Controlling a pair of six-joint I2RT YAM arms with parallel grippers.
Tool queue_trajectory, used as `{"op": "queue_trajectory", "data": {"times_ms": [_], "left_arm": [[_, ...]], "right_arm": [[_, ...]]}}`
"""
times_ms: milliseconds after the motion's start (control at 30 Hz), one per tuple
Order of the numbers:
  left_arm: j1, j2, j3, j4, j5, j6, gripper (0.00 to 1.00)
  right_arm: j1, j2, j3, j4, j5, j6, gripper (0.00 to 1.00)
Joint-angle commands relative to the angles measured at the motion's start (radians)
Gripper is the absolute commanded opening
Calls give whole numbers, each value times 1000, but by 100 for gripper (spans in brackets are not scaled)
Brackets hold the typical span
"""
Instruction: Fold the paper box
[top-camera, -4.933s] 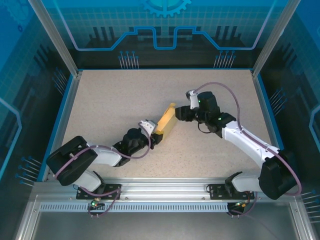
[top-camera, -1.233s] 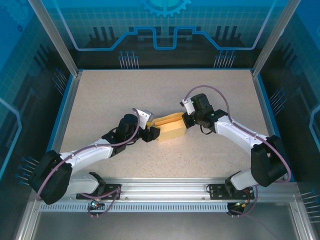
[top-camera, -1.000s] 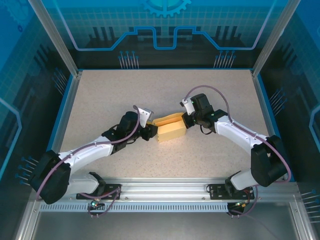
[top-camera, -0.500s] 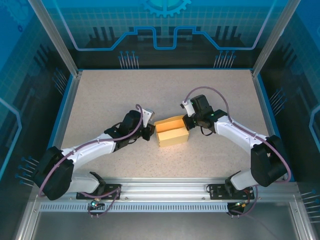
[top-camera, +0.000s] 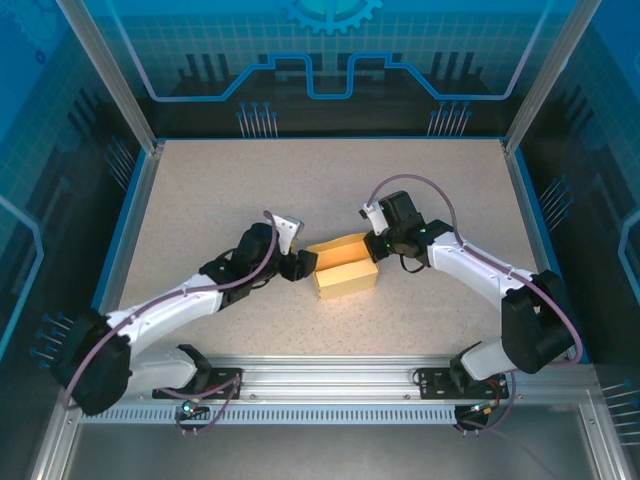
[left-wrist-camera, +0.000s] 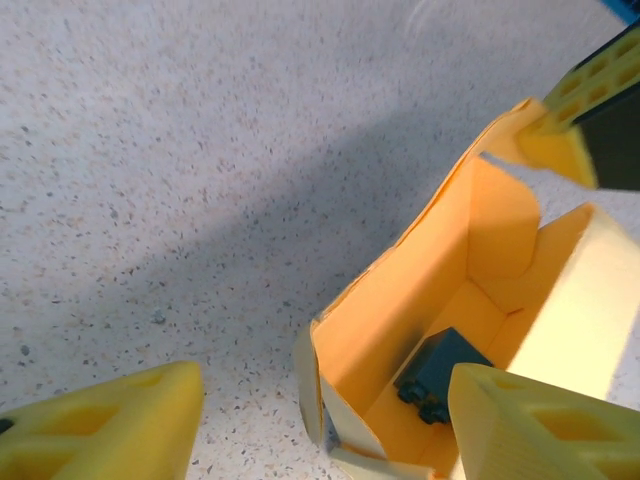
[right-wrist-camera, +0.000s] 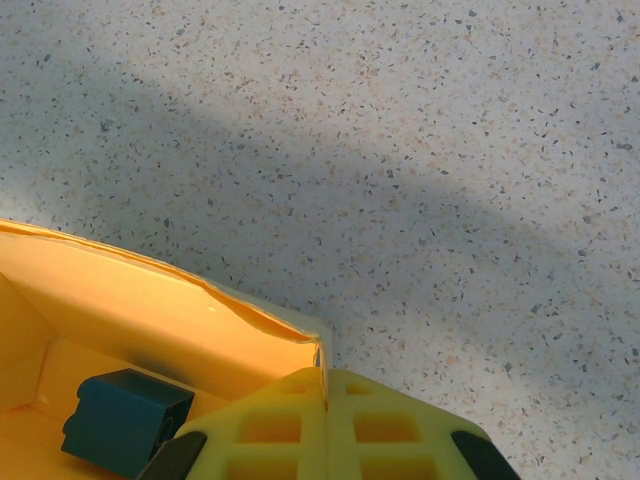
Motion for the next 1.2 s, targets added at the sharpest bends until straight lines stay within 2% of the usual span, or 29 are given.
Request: {"op": "queue_trajectory", "data": {"times_ms": [0, 67, 200, 333, 467, 767, 1167], "left_arm": [[-20, -103, -61, 20, -28, -13, 69], [-57, -150, -90, 28, -28, 7, 68], [-188, -169, -126, 57, -63, 125, 70], [-281, -94, -90, 68, -117, 224, 70], [-344, 18, -15, 60, -220, 323, 70], [-377, 200, 79, 80, -385, 444, 69], [-376, 296, 106, 110, -406, 450, 53]], "right_arm": [[13, -11, 17, -27, -10, 13, 6], [13, -9, 18, -27, -12, 11, 6], [13, -11, 20, -31, -9, 8, 6], [13, -10, 26, -35, -11, 7, 6], [14, -11, 27, -39, -10, 5, 6], [14, -17, 26, -46, -12, 0, 6], [20, -65, 18, -68, -64, 18, 6]]}}
